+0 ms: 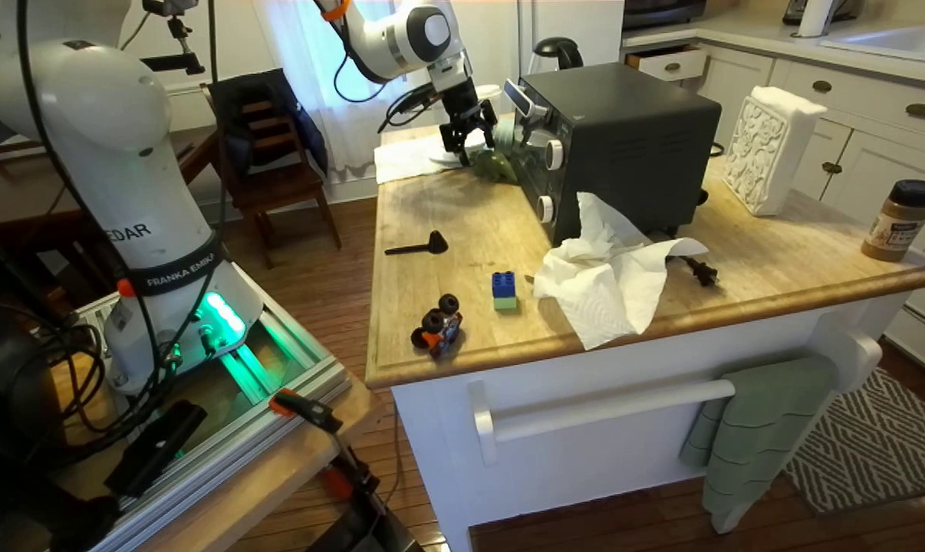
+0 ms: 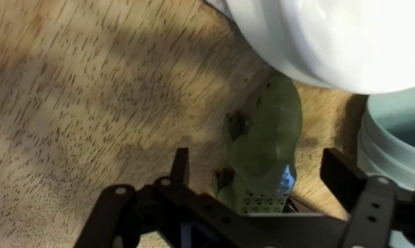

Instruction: Put the toy animal on top of the microwave

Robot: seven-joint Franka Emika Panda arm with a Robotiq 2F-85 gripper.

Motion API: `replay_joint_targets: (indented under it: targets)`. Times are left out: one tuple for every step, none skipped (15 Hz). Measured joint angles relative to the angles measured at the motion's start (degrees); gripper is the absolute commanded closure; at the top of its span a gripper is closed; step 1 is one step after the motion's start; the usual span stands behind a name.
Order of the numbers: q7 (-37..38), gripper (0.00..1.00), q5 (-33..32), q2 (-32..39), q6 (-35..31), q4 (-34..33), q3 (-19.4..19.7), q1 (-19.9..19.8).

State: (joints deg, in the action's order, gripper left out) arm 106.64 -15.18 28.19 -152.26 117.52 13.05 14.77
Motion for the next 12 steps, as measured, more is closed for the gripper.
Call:
replay_joint_targets:
  targets:
    - [0.46, 0.41, -0.17, 0.66, 0.00, -0.47, 0.56, 0.30]
    - [0.76, 0.48, -0.22, 1.23, 0.00, -0.89, 0.97, 0.48]
    - [0.96, 0.56, -0.25, 1.71, 0.00, -1.16, 1.28, 0.60]
    - [1.04, 0.62, -0.26, 2.08, 0.00, -1.36, 1.55, 0.68]
    - [1.06, 0.70, -0.28, 2.37, 0.00, -1.54, 1.81, 0.77]
    - [1.06, 0.75, -0.28, 2.50, 0.00, -1.56, 2.05, 0.85]
    - [1.07, 0.75, -0.28, 2.46, 0.12, -1.56, 2.15, 0.90]
    - [1.05, 0.75, -0.30, 2.42, 0.38, -1.56, 2.22, 0.97]
    - [0.77, 0.75, -0.34, 2.25, 1.11, -1.55, 2.28, 0.99]
    - [0.23, 0.75, -0.36, 1.82, 2.47, -1.55, 2.32, 0.99]
    - [-0.49, 0.75, -0.38, 1.06, 4.34, -1.52, 2.34, 0.97]
    - [-1.42, 0.75, -0.39, -0.04, 6.56, -1.33, 2.31, 0.97]
